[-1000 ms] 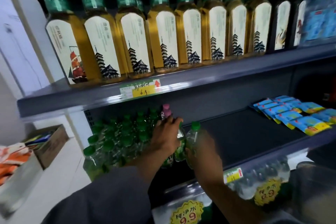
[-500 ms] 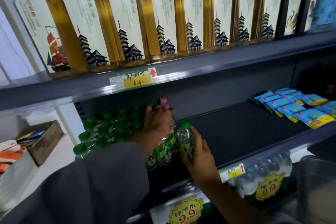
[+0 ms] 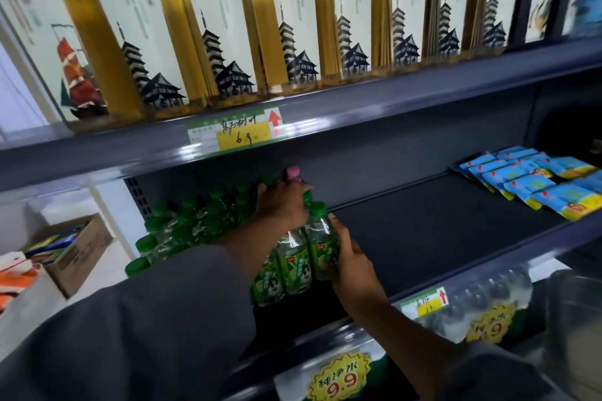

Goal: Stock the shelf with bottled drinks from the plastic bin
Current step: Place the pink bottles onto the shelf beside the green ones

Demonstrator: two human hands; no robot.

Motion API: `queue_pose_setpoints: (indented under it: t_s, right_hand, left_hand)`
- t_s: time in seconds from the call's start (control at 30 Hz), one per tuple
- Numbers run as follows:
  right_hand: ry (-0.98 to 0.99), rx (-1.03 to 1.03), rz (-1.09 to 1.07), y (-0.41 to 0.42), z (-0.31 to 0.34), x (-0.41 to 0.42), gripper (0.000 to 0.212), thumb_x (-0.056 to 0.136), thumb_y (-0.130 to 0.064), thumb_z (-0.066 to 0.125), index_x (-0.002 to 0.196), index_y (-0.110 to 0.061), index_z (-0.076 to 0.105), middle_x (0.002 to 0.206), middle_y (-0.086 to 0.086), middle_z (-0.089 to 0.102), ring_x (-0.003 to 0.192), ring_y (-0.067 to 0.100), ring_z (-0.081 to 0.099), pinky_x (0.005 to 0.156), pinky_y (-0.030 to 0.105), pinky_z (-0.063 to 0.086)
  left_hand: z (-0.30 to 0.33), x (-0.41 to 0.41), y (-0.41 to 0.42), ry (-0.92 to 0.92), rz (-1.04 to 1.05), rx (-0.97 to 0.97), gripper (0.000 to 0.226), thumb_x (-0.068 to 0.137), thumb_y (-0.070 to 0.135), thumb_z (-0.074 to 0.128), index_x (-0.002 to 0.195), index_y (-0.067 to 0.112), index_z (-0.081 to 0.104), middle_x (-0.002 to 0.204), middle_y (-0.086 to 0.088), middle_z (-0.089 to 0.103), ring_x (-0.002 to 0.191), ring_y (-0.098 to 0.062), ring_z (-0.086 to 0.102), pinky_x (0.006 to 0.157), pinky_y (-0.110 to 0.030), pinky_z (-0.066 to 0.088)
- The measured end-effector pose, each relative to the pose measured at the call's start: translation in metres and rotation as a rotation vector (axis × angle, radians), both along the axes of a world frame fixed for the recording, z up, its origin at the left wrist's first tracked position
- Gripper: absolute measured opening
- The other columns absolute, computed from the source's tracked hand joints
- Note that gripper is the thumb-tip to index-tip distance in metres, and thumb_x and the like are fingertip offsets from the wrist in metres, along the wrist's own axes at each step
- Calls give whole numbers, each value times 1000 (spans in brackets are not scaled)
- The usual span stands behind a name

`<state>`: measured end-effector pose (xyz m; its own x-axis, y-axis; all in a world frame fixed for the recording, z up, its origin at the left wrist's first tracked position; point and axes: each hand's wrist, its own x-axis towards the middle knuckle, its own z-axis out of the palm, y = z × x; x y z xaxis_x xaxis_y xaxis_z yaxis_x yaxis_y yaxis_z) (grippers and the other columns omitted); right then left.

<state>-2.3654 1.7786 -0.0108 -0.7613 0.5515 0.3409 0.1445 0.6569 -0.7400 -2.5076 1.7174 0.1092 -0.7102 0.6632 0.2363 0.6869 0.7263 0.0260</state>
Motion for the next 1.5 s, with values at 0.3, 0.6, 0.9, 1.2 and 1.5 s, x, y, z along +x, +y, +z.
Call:
queue_pose_setpoints:
  t_s: [0.3, 0.6, 0.9, 1.2, 1.5]
  right_hand:
    - [-58, 81, -13, -1, 9, 8, 107, 92, -10, 61, 147, -63, -13, 129, 13, 58, 101, 40, 65, 84, 52, 54]
    - [-47, 260, -80, -12, 43, 56, 99, 87, -19, 65, 156, -42, -2, 151, 3, 29, 134, 30, 33, 95, 48, 49]
    - [-71, 501, -141, -75, 72, 94, 67, 85, -35, 66, 141, -15, 36, 125, 9, 39, 112, 28, 40, 95, 45, 46]
    - [-203, 387, -101, -154, 85, 119, 64, 91, -34, 61, 144, -11, 33, 135, 12, 39, 122, 30, 40, 102, 41, 41]
    - [-341, 424, -4, -161, 67, 129, 67, 96, -35, 56, 152, -15, 26, 147, 10, 36, 133, 31, 35, 109, 42, 38]
  left_hand:
    - [-22, 19, -27, 260, -126, 125, 45, 102, 33, 42, 146, 35, 43, 149, 8, 48, 126, -22, 46, 99, -42, 32]
    - [-38, 70, -73, 263, -148, 328, 51, 98, 51, 33, 141, 32, 52, 150, 8, 48, 130, -20, 46, 98, -42, 38]
    - [-42, 124, -166, 239, -184, 480, 34, 96, 39, 45, 123, 28, 62, 122, 7, 59, 110, -16, 54, 92, -36, 43]
    - [-65, 162, -284, 125, -73, 562, 34, 94, 40, 45, 119, 25, 63, 115, 5, 60, 106, -20, 57, 88, -39, 51]
    - [-117, 151, -369, 115, 67, 511, 36, 93, 45, 45, 115, 24, 64, 108, 4, 61, 94, -20, 59, 76, -35, 48]
